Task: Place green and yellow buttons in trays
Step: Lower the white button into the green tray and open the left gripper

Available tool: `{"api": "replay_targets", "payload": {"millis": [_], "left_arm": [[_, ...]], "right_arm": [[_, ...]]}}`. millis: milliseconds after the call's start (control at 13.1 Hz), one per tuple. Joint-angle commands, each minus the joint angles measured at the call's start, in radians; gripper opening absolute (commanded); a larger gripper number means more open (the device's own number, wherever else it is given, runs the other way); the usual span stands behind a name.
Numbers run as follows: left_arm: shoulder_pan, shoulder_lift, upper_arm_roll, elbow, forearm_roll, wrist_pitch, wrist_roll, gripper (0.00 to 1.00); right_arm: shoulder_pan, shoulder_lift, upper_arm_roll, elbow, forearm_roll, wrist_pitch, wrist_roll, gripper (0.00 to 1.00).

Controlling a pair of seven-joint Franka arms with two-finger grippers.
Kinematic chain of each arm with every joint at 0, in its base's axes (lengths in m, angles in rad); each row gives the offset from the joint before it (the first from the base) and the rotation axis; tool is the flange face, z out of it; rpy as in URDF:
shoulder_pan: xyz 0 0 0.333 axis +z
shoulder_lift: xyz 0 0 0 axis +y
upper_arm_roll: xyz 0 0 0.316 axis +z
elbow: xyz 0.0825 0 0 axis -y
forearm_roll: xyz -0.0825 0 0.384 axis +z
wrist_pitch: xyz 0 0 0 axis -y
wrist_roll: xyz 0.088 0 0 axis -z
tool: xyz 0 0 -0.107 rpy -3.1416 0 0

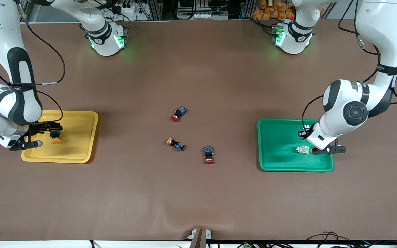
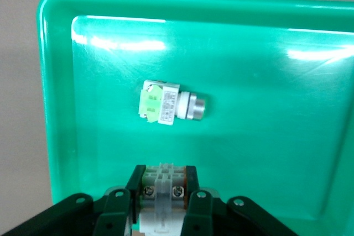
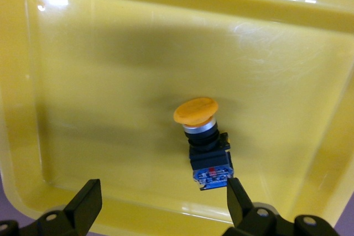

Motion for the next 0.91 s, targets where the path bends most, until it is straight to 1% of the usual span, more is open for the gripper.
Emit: {"api": "replay_targets", "payload": {"millis": [0, 152, 305, 381, 533, 610, 762, 838], "left_arm": [[0.047, -0.014, -0.015, -0.060, -0.012, 0.078, 0.046, 0.00], [0.070, 0.003, -0.013, -0.066, -0.012, 0.116, 0.096, 0.00], [0.087, 0.042, -0.015, -0.070, -0.012, 0.162, 0.124, 0.00], [0.087, 0.049, -0.013, -0.081, -0.012, 0.185, 0.127, 0.00], [0.082, 0.049, -0.013, -0.081, -0.012, 0.185, 0.130, 0.00], [0.081, 0.049, -0.013, -0.081, -0.012, 0.184, 0.132, 0.14], [0.085, 0.043, -0.013, -0.083, -0.012, 0.184, 0.162, 1.00], [0.087, 0.032, -0.015, -0.083, -0.012, 0.178, 0.182, 1.00]], "right_arm": [[0.043, -0.036, 0.002, -0.002, 0.013, -0.062, 0.139, 1.00], [0.063, -0.056, 0.019, 0.015, 0.012, -0.126, 0.246, 1.00], [0.086, -0.061, 0.032, 0.036, 0.013, -0.183, 0.361, 1.00], [0.088, -0.073, 0.067, 0.041, 0.013, -0.199, 0.423, 1.00], [0.089, -0.092, 0.133, 0.041, 0.013, -0.200, 0.585, 1.00], [0.088, -0.096, 0.178, 0.041, 0.013, -0.199, 0.657, 1.00], [0.088, -0.101, 0.239, 0.050, 0.015, -0.190, 0.771, 1.00], [0.088, -0.101, 0.265, 0.061, 0.025, -0.190, 0.803, 1.00]]}}
